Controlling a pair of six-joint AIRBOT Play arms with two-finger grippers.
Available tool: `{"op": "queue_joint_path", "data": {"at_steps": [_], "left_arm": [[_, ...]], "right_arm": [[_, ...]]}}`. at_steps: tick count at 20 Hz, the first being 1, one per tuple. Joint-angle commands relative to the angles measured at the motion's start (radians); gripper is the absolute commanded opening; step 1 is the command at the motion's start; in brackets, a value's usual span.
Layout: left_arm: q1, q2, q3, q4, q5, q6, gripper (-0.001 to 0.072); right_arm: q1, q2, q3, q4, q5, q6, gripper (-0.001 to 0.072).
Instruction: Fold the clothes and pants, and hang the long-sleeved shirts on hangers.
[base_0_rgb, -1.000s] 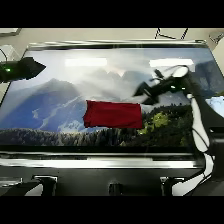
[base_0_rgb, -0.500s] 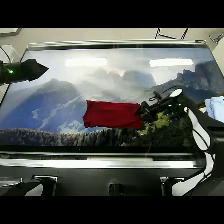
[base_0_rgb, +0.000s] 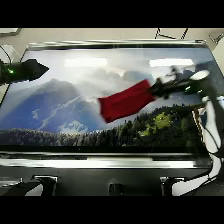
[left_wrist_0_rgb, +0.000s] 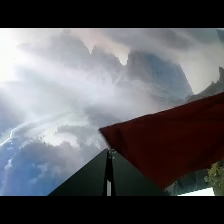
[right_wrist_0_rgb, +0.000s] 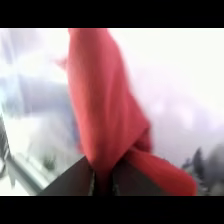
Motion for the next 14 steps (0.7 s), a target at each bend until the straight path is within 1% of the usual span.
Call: {"op": "queue_joint_path", "data": {"at_steps": [1,4,6,9,12,14], "left_arm": [[0.000,0.000,0.000,0.000,0.000,0.003,0.0023],[0.000,0.000,0.000,0.000,0.009,0.023,0.0022],[0.000,0.000,0.000,0.000,0.008,0.023,0.0023],[0.000,0.000,0.000,0.000,0.007,0.024,0.0023],[0.000,0.000,0.000,-0.001,0.008,0.030,0.0023],[0.000,0.000,0.000,-0.001,0.007,0.030,0.0023]], "right_arm": [[-0.165,0.055,0.262,-0.099,0.104,0.145,0.0034],[-0.321,0.079,0.414,-0.153,0.156,0.234,0.0034],[-0.427,0.110,0.423,-0.152,0.146,0.287,0.0034],[-0.578,0.150,0.423,-0.150,0.156,0.339,0.0034],[-0.714,0.209,0.423,-0.147,0.143,0.345,0.0034],[-0.798,0.249,0.423,-0.147,0.138,0.377,0.0034]]}}
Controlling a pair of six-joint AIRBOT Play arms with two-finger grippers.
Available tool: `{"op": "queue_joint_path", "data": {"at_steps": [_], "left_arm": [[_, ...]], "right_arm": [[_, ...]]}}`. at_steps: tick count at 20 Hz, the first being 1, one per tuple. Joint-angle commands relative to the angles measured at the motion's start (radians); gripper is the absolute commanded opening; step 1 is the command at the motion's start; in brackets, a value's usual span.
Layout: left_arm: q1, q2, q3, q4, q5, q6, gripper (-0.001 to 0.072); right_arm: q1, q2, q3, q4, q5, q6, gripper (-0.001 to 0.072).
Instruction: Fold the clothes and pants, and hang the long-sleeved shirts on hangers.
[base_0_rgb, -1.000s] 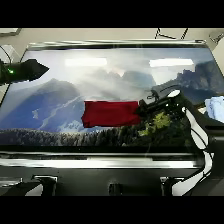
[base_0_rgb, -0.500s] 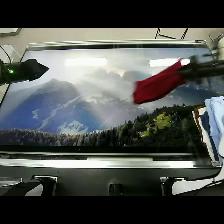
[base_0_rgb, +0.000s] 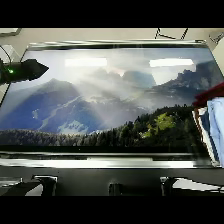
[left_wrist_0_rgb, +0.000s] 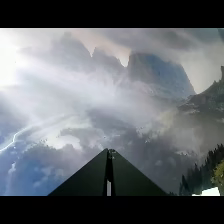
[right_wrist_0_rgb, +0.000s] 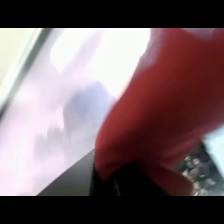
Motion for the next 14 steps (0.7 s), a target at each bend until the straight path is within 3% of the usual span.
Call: {"op": "queue_joint_path", "data": {"at_steps": [1,7,14], "left_arm": [[0.000,0.000,0.000,-0.001,0.000,0.003,0.0023],[0.000,0.000,0.000,-0.004,0.008,0.038,0.0023],[0.000,0.000,0.000,-0.004,0.031,0.037,0.0023]], "right_arm": [[-0.159,0.068,0.006,-0.003,0.005,0.063,0.0034],[-0.326,0.122,0.002,-0.023,0.307,0.062,0.0035],[-0.300,0.181,-0.221,-0.278,0.306,0.077,0.0035]]}}
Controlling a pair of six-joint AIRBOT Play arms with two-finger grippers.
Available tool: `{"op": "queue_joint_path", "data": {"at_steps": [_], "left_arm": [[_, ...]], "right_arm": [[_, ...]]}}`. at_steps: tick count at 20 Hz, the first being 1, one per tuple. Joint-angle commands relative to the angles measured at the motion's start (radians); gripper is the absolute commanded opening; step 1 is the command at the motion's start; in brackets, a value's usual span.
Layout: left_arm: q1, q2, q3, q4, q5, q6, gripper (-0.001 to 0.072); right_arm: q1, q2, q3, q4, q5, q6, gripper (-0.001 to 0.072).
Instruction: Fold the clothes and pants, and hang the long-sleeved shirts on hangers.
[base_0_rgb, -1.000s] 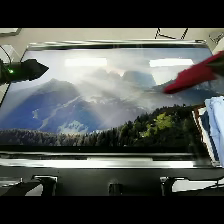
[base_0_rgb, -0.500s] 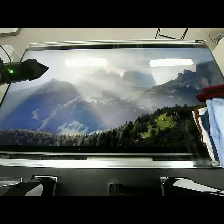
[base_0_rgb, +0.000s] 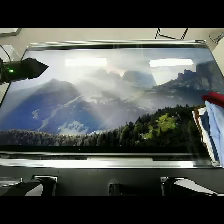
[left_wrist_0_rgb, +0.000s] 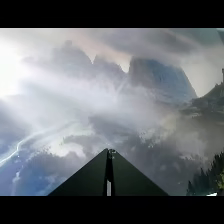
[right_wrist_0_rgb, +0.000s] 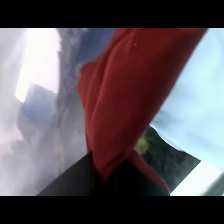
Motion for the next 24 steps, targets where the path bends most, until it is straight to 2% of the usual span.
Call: {"op": "queue_joint_path", "data": {"at_steps": [1,7,11,12,13,14,16,18,19,20,21,23,24], "left_arm": [[0.000,0.000,0.000,0.000,0.005,0.003,0.0023],[0.000,0.000,0.000,-0.008,0.017,0.002,0.0023],[0.000,0.000,0.000,-0.016,0.018,0.002,0.0023],[0.000,0.000,0.000,-0.016,0.018,0.002,0.0023],[0.000,0.000,0.000,-0.016,0.018,0.002,0.0023],[0.000,0.000,0.000,-0.016,0.019,0.002,0.0023],[0.000,0.000,0.019,-0.026,0.023,0.002,0.0022],[-0.006,-0.002,0.069,-0.010,0.088,0.003,0.0021],[-0.018,-0.007,0.090,0.051,0.154,0.003,0.0020],[-0.038,-0.020,0.112,0.165,0.206,-0.013,0.0018],[-0.058,-0.049,0.135,0.317,0.208,-0.096,0.0018],[-0.097,-0.125,0.152,0.600,0.129,-0.238,0.0019],[-0.116,-0.166,0.152,0.687,0.062,-0.266,0.0020]], "right_arm": [[0.001,0.042,-0.151,-0.195,0.025,-0.011,0.0035],[0.000,0.100,-0.486,-0.607,0.017,-0.154,0.0035],[-0.002,0.100,-0.595,-0.628,-0.082,-0.148,0.0040],[-0.002,0.100,-0.607,-0.628,-0.093,-0.148,0.0133],[-0.002,0.100,-0.608,-0.628,-0.108,-0.148,0.0422],[-0.002,0.100,-0.599,-0.619,-0.117,-0.167,0.0668],[0.001,0.100,-0.520,-0.534,-0.180,-0.218,0.0662],[0.007,0.100,-0.377,-0.295,-0.364,-0.254,0.0658],[0.043,0.101,-0.303,-0.199,-0.480,-0.269,0.0632],[0.112,0.103,-0.240,-0.150,-0.566,-0.312,0.0597],[0.200,0.103,-0.196,-0.145,-0.613,-0.347,0.0586],[0.436,0.101,-0.175,-0.184,-0.644,-0.379,0.0586],[0.570,0.089,-0.177,-0.230,-0.621,-0.356,0.0587]]}}
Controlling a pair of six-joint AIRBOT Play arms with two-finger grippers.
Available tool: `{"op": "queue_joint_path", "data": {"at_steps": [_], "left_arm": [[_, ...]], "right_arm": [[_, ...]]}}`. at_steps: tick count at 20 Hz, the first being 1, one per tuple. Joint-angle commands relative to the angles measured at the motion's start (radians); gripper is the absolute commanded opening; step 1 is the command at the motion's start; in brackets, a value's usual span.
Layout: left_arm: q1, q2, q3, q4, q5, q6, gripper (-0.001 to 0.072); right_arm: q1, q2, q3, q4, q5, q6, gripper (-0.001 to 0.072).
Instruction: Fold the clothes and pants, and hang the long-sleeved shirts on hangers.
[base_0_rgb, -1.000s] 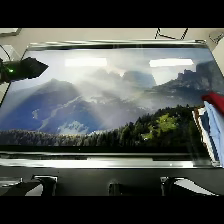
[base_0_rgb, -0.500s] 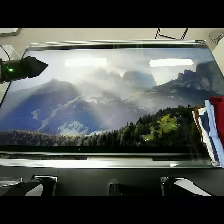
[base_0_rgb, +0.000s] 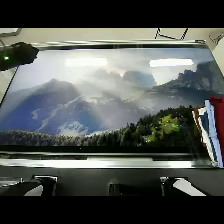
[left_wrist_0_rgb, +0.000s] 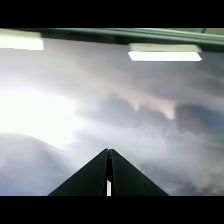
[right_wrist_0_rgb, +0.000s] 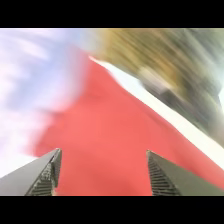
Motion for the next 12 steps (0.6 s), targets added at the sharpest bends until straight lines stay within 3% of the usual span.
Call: {"op": "queue_joint_path", "data": {"at_steps": [1,2,3,4,5,6,9,12], "left_arm": [[-0.058,-0.124,0.027,0.373,-0.145,-0.149,0.0021],[-0.062,-0.171,0.017,0.354,-0.225,-0.149,0.0052],[-0.062,-0.216,0.005,0.309,-0.326,-0.150,0.0253],[-0.062,-0.269,-0.006,0.255,-0.472,-0.147,0.0663],[-0.062,-0.310,-0.027,0.218,-0.588,-0.124,0.0704],[-0.063,-0.314,-0.068,0.181,-0.600,-0.088,0.0704],[-0.075,-0.201,-0.218,0.153,-0.371,-0.122,0.0704],[-0.075,-0.173,-0.222,0.156,-0.349,-0.109,0.0705]], "right_arm": [[0.389,-0.028,0.049,-0.031,-0.075,0.023,0.0591],[0.500,-0.053,0.033,-0.067,-0.039,0.087,0.0608],[0.599,-0.089,0.012,-0.077,0.008,0.157,0.0608],[0.674,-0.130,-0.006,-0.071,0.057,0.193,0.0608],[0.738,-0.175,-0.024,-0.060,0.118,0.196,0.0609],[0.784,-0.208,-0.042,-0.058,0.158,0.196,0.0609],[0.871,-0.245,-0.091,-0.078,0.162,0.196,0.0608],[0.884,-0.246,-0.091,-0.105,0.177,0.196,0.0606]]}}
